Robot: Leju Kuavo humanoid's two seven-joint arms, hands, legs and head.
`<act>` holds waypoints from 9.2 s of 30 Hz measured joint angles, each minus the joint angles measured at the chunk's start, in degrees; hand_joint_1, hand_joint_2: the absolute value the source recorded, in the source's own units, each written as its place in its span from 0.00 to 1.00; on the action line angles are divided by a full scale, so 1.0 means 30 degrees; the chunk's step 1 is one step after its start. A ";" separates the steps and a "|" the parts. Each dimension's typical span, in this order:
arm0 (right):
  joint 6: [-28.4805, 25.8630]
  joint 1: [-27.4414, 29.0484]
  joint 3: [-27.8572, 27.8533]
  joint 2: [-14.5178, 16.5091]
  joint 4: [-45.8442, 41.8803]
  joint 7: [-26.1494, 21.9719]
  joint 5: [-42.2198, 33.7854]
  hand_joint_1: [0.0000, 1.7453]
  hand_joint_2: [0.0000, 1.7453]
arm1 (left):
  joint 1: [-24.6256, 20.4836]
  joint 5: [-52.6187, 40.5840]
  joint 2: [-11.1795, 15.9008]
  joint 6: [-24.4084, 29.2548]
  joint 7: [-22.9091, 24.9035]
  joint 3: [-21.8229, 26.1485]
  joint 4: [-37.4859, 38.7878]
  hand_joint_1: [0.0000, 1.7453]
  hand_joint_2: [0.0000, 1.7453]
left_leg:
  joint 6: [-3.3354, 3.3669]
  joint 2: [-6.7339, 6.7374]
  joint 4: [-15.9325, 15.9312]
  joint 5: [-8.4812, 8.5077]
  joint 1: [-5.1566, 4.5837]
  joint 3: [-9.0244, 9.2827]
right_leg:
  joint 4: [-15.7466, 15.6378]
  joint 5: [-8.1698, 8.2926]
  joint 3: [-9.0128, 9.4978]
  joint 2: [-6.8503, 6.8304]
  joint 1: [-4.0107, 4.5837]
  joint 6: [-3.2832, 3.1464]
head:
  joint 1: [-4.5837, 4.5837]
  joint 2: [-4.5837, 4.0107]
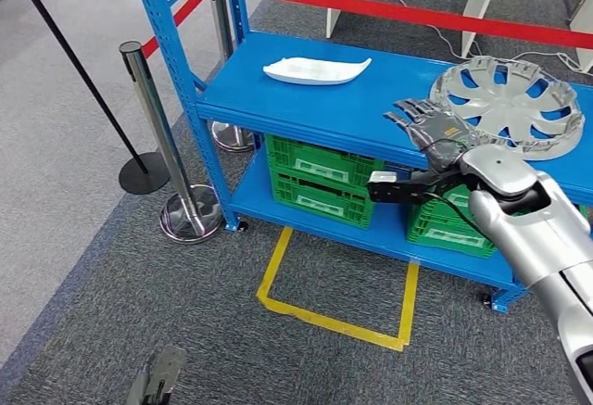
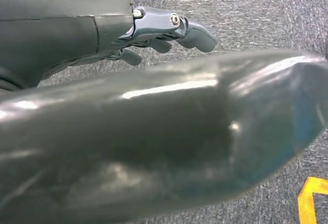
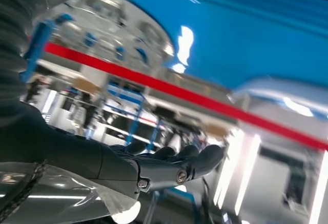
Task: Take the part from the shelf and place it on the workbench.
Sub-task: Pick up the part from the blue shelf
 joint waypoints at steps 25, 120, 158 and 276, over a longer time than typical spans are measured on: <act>-0.2011 0.0781 -0.1080 -0.2656 0.4275 0.2897 -0.1672 0.00 1.00 | -0.0013 -0.0084 -0.0009 -0.0106 0.0383 -0.0279 0.0107 0.00 0.00 | 0.0012 0.0010 0.0054 -0.0008 -0.0003 -0.0011 | -0.0010 0.0014 -0.0006 0.0030 -0.0001 0.0021 | 0.0000 0.0000; -0.5436 0.5660 -0.7329 -0.1160 -0.0142 0.3582 0.2969 0.00 1.00 | -0.0151 -0.0337 -0.0230 -0.1532 0.0563 -0.1433 0.0290 0.00 0.00 | -0.0101 0.0106 0.0591 -0.0879 0.0125 -0.0163 | 0.0555 0.1609 -0.2521 0.0103 -0.0280 0.0196 | 0.0149 0.0002; -0.3664 0.3621 -0.7822 -0.2419 0.1372 0.6771 0.7411 0.00 1.00 | -0.0026 -0.0406 -0.0107 -0.2109 0.0576 -0.1923 0.0311 0.00 0.00 | -0.0542 0.0212 0.4139 0.0805 0.0477 -0.4429 | -0.0012 0.1493 -0.1716 0.0031 -0.0384 0.0078 | 0.0111 0.0000; 0.3903 0.0992 -0.4864 -0.3739 0.9080 0.5383 0.4827 0.00 1.00 | -0.0413 -0.1011 -0.0419 -0.2393 0.1552 -0.2869 0.0370 0.00 0.00 | -0.0170 0.0199 0.4592 -0.0259 0.0318 -0.4469 | -0.0146 0.1915 -0.1927 -0.0009 -0.0180 -0.0044 | 0.0087 0.0000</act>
